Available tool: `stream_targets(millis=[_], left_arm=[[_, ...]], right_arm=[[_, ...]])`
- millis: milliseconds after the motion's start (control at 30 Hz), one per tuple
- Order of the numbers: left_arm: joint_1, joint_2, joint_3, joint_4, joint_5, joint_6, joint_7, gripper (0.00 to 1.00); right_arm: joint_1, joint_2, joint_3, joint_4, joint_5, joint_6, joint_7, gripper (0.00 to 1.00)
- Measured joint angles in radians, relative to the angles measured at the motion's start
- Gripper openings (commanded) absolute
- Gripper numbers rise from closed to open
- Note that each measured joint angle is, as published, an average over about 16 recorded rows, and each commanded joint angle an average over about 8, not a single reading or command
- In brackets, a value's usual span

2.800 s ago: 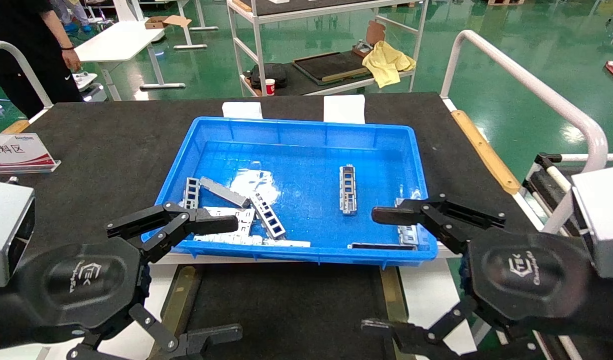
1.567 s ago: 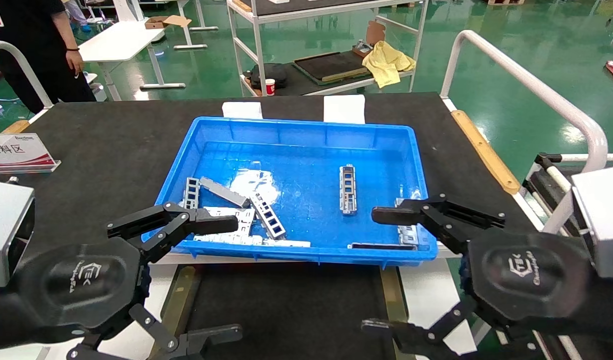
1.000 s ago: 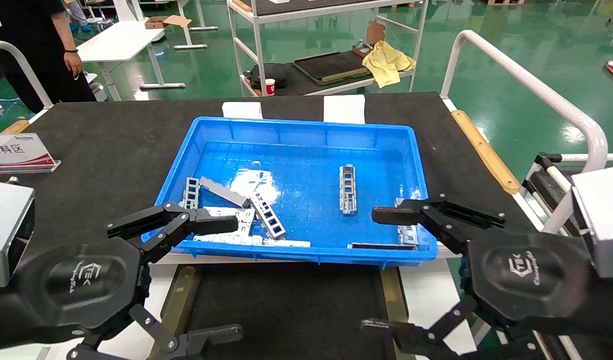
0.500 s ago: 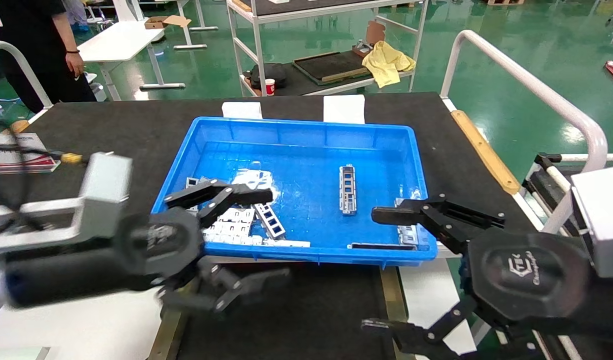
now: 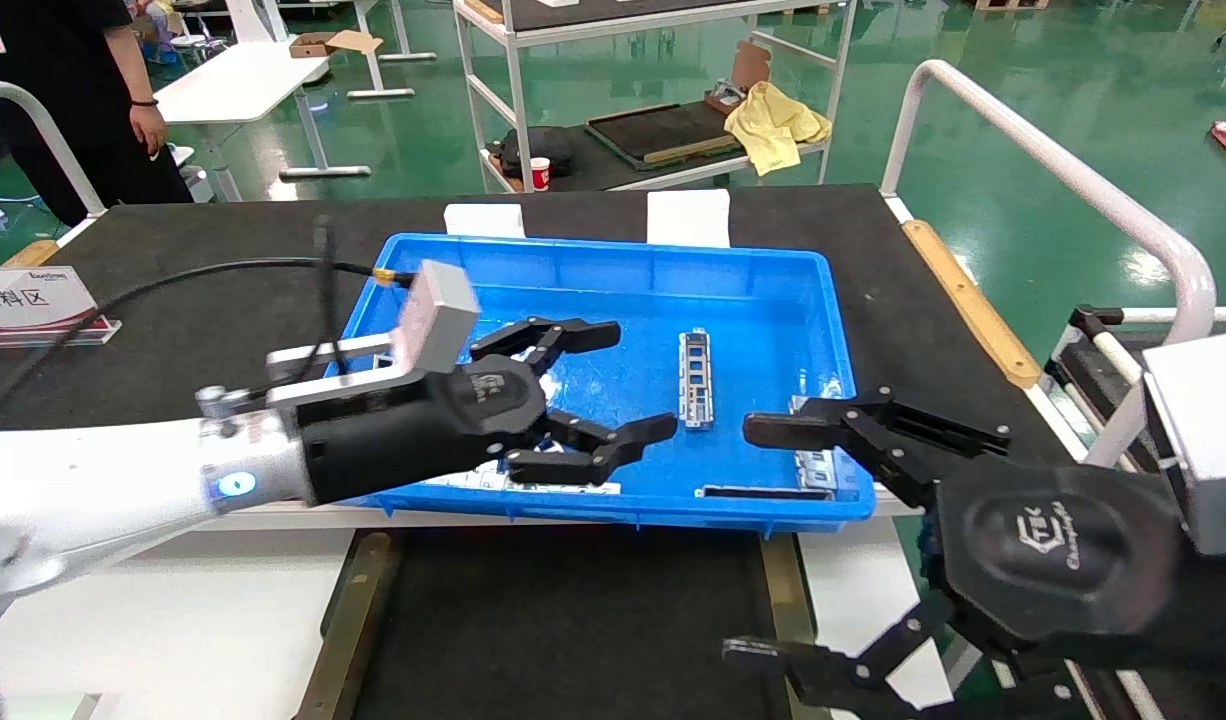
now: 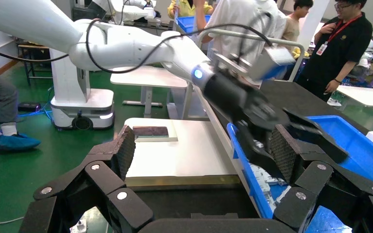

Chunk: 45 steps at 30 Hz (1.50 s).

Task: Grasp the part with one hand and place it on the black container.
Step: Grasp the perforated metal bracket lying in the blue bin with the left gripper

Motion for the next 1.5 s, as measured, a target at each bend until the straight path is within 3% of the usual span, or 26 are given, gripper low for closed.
stream_targets(millis=[333,567,1400,1433,1500], left_arm=[[-0.108,0.186,0.05,0.295,0.09,-0.138,0.102,1.0],[-0.152,0.267,0.097,0.411,0.116,-0.237,0.143,1.0],[-0.105,0.292,0.439,0.305,-0.045,-0.574,-0.007,1.0],[-0.103,0.292,0.449,0.302,-0.055,-0.583,-0.009,1.0],[-0.101,0.291,0.468,0.295,-0.076,-0.598,-0.013,0.79]], right_arm=[[0.0,0.0,0.0,0.0,0.0,0.0,0.0,1.0],[0.0,0.0,0.0,0.0,0.0,0.0,0.0,1.0],[0.0,0.0,0.0,0.0,0.0,0.0,0.0,1.0],[0.0,0.0,0.0,0.0,0.0,0.0,0.0,0.92],[0.0,0.0,0.0,0.0,0.0,0.0,0.0,0.67]])
